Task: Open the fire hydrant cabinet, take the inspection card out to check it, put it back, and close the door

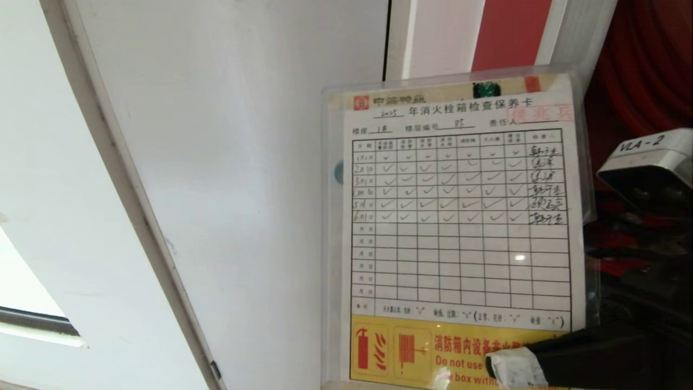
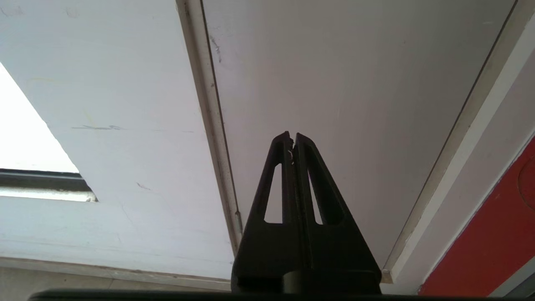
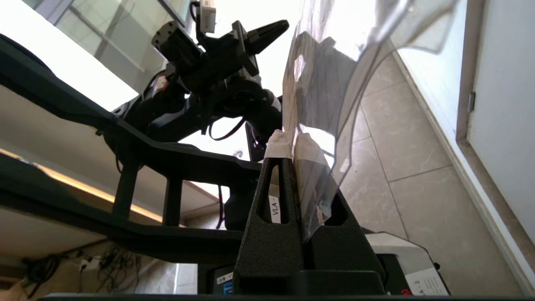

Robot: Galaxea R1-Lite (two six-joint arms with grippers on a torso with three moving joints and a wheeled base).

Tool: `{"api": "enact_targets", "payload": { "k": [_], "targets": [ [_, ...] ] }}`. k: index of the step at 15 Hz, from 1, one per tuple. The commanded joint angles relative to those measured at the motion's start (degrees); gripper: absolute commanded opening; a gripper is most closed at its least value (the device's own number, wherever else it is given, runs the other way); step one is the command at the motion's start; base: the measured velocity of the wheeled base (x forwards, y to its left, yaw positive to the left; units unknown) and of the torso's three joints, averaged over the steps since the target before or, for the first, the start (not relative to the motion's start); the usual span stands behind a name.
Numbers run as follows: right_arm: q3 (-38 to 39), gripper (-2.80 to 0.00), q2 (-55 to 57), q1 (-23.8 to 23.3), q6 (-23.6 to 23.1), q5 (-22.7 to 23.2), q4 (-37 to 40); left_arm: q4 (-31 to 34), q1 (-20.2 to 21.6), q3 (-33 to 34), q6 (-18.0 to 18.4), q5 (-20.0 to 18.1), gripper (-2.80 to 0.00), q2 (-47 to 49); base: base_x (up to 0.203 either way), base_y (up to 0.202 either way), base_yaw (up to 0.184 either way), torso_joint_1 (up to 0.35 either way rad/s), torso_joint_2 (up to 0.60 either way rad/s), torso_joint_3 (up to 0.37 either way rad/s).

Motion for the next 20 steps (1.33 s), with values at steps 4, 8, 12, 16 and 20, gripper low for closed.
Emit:
{"api": "enact_targets", "payload": {
  "k": [4,8,12,16,20],
  "targets": [
    [-0.5,-2.80,2.4,3.2,0.5,-1.3,-1.7,0.0,0.0,0.4,0.0,0.0,-2.80,-0.1,0.000,0.000,0.000,0.000,0.00,0.000],
    [-2.7,-2.80,2.1,3.2,0.8,-2.9,-1.7,0.0,0.0,0.4,0.0,0.0,-2.80,-0.1,0.000,0.000,0.000,0.000,0.00,0.000],
    [-6.2,-2.80,2.5,3.2,0.3,-3.2,-1.7,0.0,0.0,0.4,0.0,0.0,-2.80,-0.1,0.000,0.000,0.000,0.000,0.00,0.000],
    [-5.5,-2.80,2.4,3.2,-2.0,-3.2,-1.3,0.0,0.0,0.4,0.0,0.0,-2.80,-0.1,0.000,0.000,0.000,0.000,0.00,0.000],
    [-4.3,-2.80,3.2,3.2,-5.8,-3.3,-1.2,0.0,0.0,0.4,0.0,0.0,-2.80,-0.1,0.000,0.000,0.000,0.000,0.00,0.000]
  ]
}}
